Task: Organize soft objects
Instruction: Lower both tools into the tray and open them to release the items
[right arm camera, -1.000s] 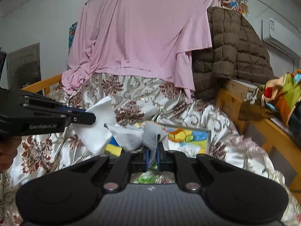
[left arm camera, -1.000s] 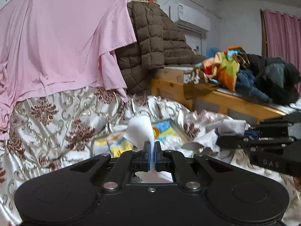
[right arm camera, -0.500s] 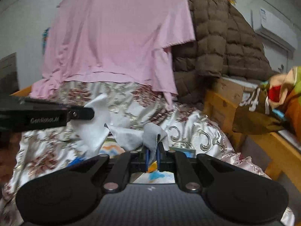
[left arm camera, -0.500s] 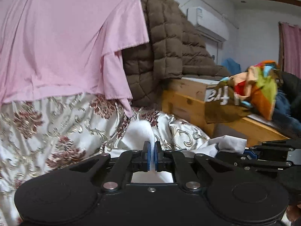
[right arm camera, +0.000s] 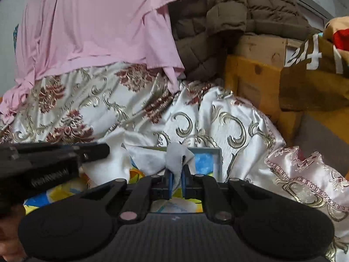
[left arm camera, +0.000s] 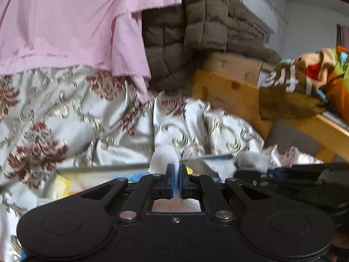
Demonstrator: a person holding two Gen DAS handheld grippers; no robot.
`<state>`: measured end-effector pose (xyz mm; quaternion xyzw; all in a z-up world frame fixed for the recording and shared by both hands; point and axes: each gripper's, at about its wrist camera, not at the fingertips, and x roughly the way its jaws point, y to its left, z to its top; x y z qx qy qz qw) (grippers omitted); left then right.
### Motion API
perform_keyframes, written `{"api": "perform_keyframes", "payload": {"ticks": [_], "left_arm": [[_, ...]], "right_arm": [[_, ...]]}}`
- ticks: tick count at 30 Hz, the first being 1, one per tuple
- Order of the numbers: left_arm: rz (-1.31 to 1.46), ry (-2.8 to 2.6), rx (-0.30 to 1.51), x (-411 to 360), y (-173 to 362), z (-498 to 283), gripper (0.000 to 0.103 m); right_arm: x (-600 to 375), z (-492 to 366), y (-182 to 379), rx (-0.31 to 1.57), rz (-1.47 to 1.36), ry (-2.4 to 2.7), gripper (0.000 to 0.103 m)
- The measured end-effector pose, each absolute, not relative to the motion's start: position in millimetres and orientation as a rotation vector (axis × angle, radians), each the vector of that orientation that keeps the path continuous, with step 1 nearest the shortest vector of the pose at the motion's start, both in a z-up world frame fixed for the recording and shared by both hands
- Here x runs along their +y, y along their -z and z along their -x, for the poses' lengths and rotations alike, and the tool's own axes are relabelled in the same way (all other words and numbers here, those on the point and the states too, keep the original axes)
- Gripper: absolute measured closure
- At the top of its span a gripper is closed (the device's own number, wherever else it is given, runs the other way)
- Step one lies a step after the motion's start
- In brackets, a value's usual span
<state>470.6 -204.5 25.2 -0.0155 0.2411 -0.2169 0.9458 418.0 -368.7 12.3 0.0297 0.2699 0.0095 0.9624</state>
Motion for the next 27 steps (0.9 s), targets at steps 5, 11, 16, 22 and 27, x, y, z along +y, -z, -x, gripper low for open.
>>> {"api": "perform_keyframes", "payload": {"ticks": [5, 11, 16, 22, 27], "left_arm": [[0.047, 0.418, 0.547, -206, -7, -481, 0.098], [0.058, 0.412, 0.572, -201, 3, -475, 0.094], [0.040, 0.403, 0.567, -202, 4, -467, 0.091], [0.017, 0.402, 0.558, -203, 4, -457, 0.080], [0.019, 0.400, 0.548, -202, 4, -451, 0.057]], "right_arm": [[-369, -426, -8, 0.569, -0.051, -0.004, 0.092], [-368, -425, -4, 0.579, -0.040, 0.018, 0.086], [-368, -421, -1, 0.574, -0.035, 0.025, 0.075], [-372, -415, 1, 0.577, -0.047, 0.027, 0.056], [-373, -408, -2, 0.565, -0.042, 0.034, 0.039]]}}
